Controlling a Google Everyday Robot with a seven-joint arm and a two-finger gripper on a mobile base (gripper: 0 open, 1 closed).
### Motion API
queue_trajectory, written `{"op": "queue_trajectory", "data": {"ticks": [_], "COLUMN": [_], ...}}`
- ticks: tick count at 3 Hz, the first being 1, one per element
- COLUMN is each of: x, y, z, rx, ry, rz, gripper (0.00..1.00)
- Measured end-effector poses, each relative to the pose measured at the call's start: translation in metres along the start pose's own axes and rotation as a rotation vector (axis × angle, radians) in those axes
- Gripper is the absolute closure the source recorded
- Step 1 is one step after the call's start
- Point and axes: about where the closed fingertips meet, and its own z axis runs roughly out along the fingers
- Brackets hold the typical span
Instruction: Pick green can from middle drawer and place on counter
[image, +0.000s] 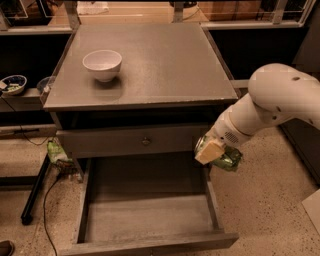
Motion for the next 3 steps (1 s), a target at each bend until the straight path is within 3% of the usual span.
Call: {"op": "queue_trajectory", "data": {"ticks": [1,3], "x": [-0.032,-0.109], "y": [-0.017,-0.047], "z": [-0.005,-0.05], "rx": [0.008,0.061], "ry": [-0.01,-0.033], "rz": [-0.029,-0.129], "gripper": [1.0,1.0]}}
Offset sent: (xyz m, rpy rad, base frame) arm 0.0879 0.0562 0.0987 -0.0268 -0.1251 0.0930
